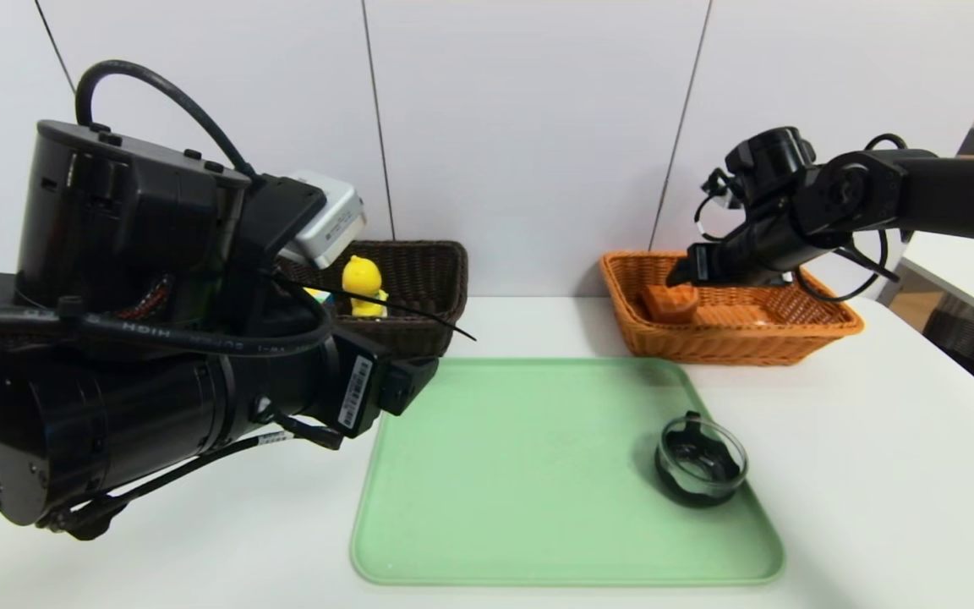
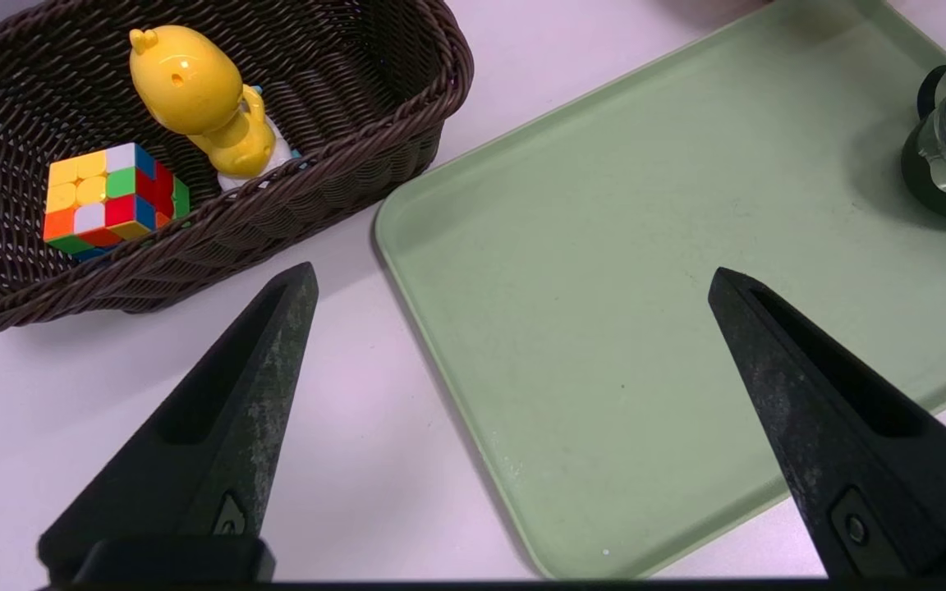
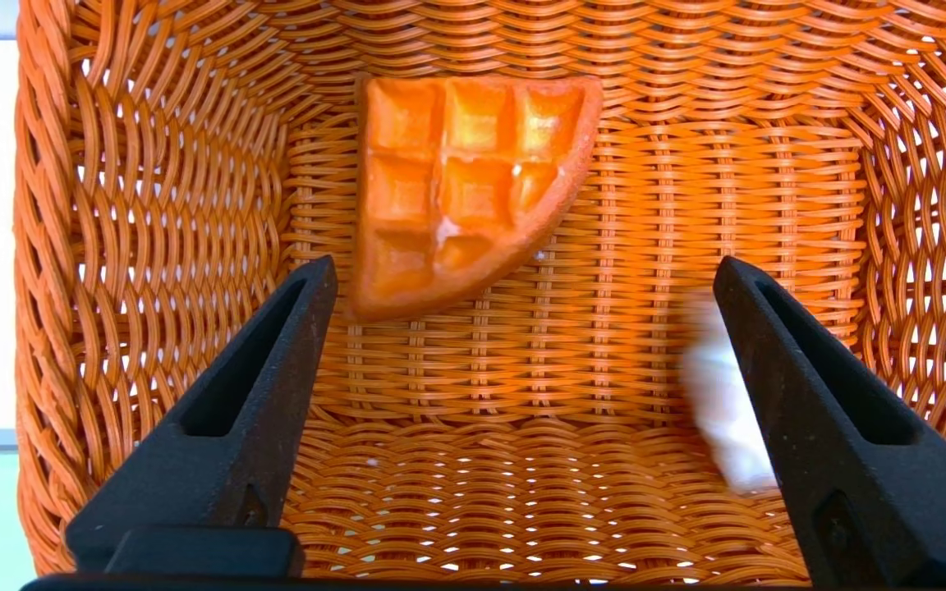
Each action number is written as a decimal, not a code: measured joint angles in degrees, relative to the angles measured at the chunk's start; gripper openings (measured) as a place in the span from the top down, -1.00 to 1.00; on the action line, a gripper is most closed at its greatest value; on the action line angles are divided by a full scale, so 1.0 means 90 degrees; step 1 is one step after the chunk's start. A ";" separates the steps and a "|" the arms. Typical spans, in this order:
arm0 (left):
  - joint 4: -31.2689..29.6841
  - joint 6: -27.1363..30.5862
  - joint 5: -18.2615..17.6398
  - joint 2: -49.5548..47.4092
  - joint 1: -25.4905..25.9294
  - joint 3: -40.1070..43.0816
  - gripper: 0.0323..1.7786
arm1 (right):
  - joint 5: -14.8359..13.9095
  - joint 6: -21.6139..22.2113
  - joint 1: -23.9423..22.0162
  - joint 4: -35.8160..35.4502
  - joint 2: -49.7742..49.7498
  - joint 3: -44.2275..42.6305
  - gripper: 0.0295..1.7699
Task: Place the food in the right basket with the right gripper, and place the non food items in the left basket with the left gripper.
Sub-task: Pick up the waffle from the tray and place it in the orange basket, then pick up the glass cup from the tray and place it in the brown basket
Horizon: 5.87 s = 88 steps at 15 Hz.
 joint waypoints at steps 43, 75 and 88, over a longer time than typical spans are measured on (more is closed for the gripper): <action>0.0870 -0.1521 0.0845 0.3305 -0.1489 -0.3546 -0.90 | 0.0408 0.1314 0.0658 0.2151 -0.3183 0.1061 -0.91; 0.2346 -0.2545 0.1268 0.5606 -0.2147 -0.5824 -0.90 | 0.0401 0.1241 0.0335 0.2171 -0.3761 0.1877 -0.92; 0.2217 -0.2723 0.1391 0.5833 -0.2043 -0.5841 -0.90 | 0.0412 0.1229 0.0424 0.2160 -0.3905 0.2219 -0.92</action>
